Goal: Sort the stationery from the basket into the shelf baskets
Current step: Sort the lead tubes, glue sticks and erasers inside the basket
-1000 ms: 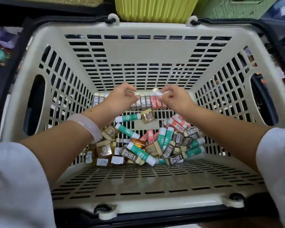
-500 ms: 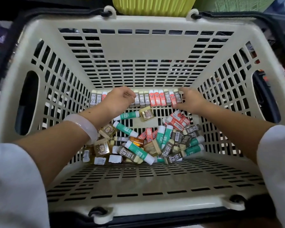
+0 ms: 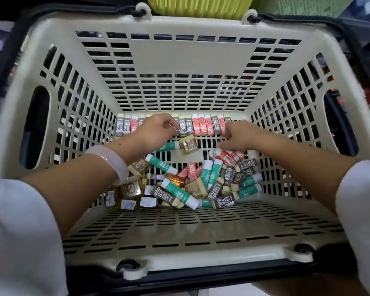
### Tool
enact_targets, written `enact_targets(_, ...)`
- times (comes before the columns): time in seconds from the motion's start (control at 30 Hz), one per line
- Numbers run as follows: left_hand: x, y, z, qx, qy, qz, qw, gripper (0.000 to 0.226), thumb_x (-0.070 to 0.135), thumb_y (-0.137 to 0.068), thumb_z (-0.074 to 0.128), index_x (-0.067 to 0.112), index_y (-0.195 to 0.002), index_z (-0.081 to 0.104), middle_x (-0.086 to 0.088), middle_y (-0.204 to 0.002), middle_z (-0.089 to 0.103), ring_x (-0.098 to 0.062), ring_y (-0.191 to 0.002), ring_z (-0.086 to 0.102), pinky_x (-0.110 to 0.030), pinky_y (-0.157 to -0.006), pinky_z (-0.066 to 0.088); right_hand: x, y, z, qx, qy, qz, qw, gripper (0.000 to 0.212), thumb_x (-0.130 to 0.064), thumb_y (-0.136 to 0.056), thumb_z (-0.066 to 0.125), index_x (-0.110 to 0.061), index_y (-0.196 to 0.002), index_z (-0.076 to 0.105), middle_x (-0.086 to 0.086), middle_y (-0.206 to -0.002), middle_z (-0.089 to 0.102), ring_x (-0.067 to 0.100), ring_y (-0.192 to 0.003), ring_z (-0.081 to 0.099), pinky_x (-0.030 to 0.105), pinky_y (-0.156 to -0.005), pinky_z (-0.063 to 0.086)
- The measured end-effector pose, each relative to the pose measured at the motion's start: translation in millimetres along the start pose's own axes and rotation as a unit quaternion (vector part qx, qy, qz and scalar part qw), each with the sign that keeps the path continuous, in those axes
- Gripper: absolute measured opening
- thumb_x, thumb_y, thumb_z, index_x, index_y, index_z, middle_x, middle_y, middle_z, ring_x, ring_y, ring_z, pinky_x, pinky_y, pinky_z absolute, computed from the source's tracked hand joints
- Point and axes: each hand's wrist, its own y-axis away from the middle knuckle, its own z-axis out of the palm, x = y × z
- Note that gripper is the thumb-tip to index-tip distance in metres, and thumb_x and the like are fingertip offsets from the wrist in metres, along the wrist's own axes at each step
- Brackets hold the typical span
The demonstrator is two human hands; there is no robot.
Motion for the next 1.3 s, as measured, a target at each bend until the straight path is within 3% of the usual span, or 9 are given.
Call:
enact_targets(0.13,0.5,1.4,0.5,-0.004,0.001,0.004,1.000,0.013,0.014,-0.094,0.046,0.021,-0.090,0.057,-0.011,-0.107,0.062,-0.029,-0.100,0.059,-0.042,-0.090,0.049,-9.5,6.3,15.0,-0.066,-0.011,0.002,0.998,0.075,-0.051,-0.082,0.060,-0.009,-0.138,0.033,0.011,-0.133,0.049,0.028,-0.116,0.050,0.029,-0.082,0.041)
enact_targets(0.3,-0.8,1.8,0.0,-0.009,0.003,0.005,1.000,0.015,0.013,-0.094,0.046,0.021,-0.086,0.057,-0.014,-0.106,0.062,-0.031,-0.100,0.059,-0.041,-0.088,0.050,-33.3,2.7,23.2,-0.026,0.041,0.039,0.998,0.060,-0.045,-0.077,0.066,-0.011,-0.122,0.046,0.000,-0.083,0.051,0.016,-0.071,0.048,0.024,-0.052,0.038)
enact_targets(0.4,-2.5,0.8,-0.7,-0.009,0.003,0.002,1.000,0.018,0.013,-0.095,0.046,0.023,-0.083,0.056,-0.012,-0.106,0.063,-0.028,-0.099,0.060,-0.036,-0.081,0.050,-38.1,0.1,22.2,-0.033,0.076,0.026,0.996,0.050,-0.038,-0.078,0.068,-0.009,-0.115,0.053,-0.003,-0.069,0.042,0.016,-0.068,0.048,0.023,-0.044,0.032)
enact_targets(0.53,-3.3,-0.9,-3.3,-0.005,0.009,0.001,1.000,0.018,0.012,-0.095,0.045,0.022,-0.085,0.056,-0.010,-0.103,0.065,-0.030,-0.099,0.061,-0.040,-0.083,0.050,-29.3,-1.2,22.2,-0.029,0.100,-0.020,0.994,0.057,-0.043,-0.077,0.066,-0.012,-0.121,0.047,-0.005,-0.073,0.043,0.016,-0.074,0.045,0.026,-0.054,0.037)
enact_targets(0.63,-4.0,-2.6,-3.2,-0.012,0.002,-0.002,1.000,0.015,0.012,-0.095,0.045,0.020,-0.089,0.057,-0.011,-0.103,0.065,-0.033,-0.100,0.060,-0.040,-0.084,0.050,-23.4,-5.1,15.1,-0.017,0.081,-0.035,0.996,0.058,-0.047,-0.078,0.063,-0.012,-0.122,0.049,0.004,-0.103,0.060,0.021,-0.085,0.051,0.027,-0.067,0.042)
enact_targets(0.8,-5.6,-3.3,-1.7,-0.053,0.007,-0.035,0.998,0.014,0.024,-0.097,0.042,0.017,-0.104,0.053,-0.013,-0.110,0.062,-0.028,-0.102,0.060,-0.038,-0.091,0.049,-30.7,-7.5,-18.7,-0.080,-0.181,-0.008,0.980,0.038,-0.046,-0.084,0.059,-0.009,-0.094,0.057,0.006,-0.073,0.062,0.016,-0.059,0.056,0.024,-0.055,0.046)
enact_targets(0.97,1.9,1.8,1.4,-0.183,0.279,-0.136,0.933,0.055,0.052,-0.096,0.021,0.013,-0.129,0.042,-0.016,-0.118,0.060,-0.027,-0.104,0.063,-0.037,-0.088,0.052,-74.3,0.7,-32.1,-0.166,-0.404,-0.012,0.899,0.036,-0.045,-0.088,0.054,-0.010,-0.093,0.061,0.006,-0.082,0.068,0.016,-0.071,0.066,0.023,-0.062,0.054)
enact_targets(1.1,0.8,-1.1,-5.7,-0.151,0.384,-0.184,0.892,0.071,0.062,-0.091,0.022,0.006,-0.122,0.051,-0.020,-0.109,0.065,-0.030,-0.099,0.065,-0.041,-0.078,0.056,-100.8,1.3,-28.3,-0.141,-0.462,0.014,0.876,0.043,-0.046,-0.090,0.049,-0.006,-0.103,0.059,0.011,-0.091,0.068,0.022,-0.083,0.067,0.031,-0.074,0.057)
enact_targets(1.3,-7.9,-3.3,-20.6,-0.085,0.358,-0.193,0.910,0.032,0.038,-0.093,0.050,0.009,-0.107,0.053,-0.011,-0.093,0.061,-0.022,-0.082,0.065,-0.038,-0.070,0.058,-100.7,-0.5,-23.0,-0.151,-0.597,-0.003,0.788,0.013,-0.011,-0.091,0.054,-0.004,-0.102,0.058,0.012,-0.099,0.064,0.017,-0.089,0.065,0.022,-0.069,0.057)
